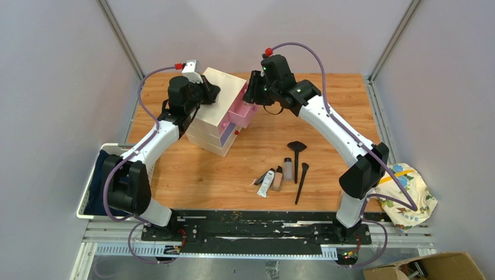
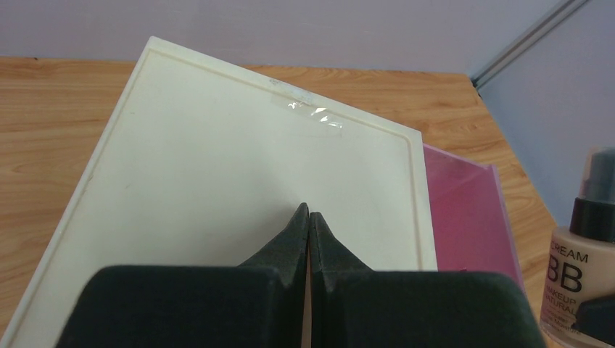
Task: Organize the makeup
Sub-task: Place the makeup in the drawer.
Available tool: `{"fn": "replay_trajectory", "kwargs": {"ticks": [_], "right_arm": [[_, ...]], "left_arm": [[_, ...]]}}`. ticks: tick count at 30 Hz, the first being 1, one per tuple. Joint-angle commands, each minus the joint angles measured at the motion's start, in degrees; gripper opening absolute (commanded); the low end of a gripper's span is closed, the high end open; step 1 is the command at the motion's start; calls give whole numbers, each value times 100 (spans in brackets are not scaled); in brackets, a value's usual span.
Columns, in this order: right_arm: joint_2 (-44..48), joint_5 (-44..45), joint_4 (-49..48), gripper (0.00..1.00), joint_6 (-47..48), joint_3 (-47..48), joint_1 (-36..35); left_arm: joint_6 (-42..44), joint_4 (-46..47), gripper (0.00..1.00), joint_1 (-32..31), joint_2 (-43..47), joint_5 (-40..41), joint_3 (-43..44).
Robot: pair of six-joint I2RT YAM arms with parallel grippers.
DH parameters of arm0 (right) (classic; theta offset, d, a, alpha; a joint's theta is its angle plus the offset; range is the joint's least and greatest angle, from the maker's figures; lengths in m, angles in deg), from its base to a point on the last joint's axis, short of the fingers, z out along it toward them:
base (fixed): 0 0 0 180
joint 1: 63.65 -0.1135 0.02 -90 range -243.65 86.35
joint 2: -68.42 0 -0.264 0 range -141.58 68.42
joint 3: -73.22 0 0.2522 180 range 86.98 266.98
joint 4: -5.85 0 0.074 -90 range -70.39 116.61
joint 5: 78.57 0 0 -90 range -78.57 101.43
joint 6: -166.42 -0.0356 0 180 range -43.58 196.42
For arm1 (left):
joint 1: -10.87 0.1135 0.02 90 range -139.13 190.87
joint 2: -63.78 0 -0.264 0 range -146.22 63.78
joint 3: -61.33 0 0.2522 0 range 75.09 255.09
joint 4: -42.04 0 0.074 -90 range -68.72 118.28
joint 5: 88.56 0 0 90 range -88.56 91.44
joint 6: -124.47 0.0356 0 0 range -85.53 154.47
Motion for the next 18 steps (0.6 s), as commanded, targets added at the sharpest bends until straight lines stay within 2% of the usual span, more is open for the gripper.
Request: {"fn": "replay_trajectory", "kwargs": {"ticks": [1,6,13,14,16,18], "right_arm": [[-220,-131,-249,0,26,464,-173],[-610,-95,-1,0,-49,860,-198],[-595,30,8,0,-137,514,-198],[-595,15,11,7,-128,516,-199],[-595,-25,5,31,-114,529,-193],[-588,-33,-7,42,-100,547,-195]], "left_arm": [[143,-1277,0,-55,-245,-67,-233],[176,-1387,0,-55,-243,-59,-222],[204,-1436,0,-55,-223,-28,-212],[205,-1436,0,-55,-236,-28,-219],[204,-1445,0,-55,-233,-31,-222],[197,-1449,0,-55,-232,-28,-223]]}}
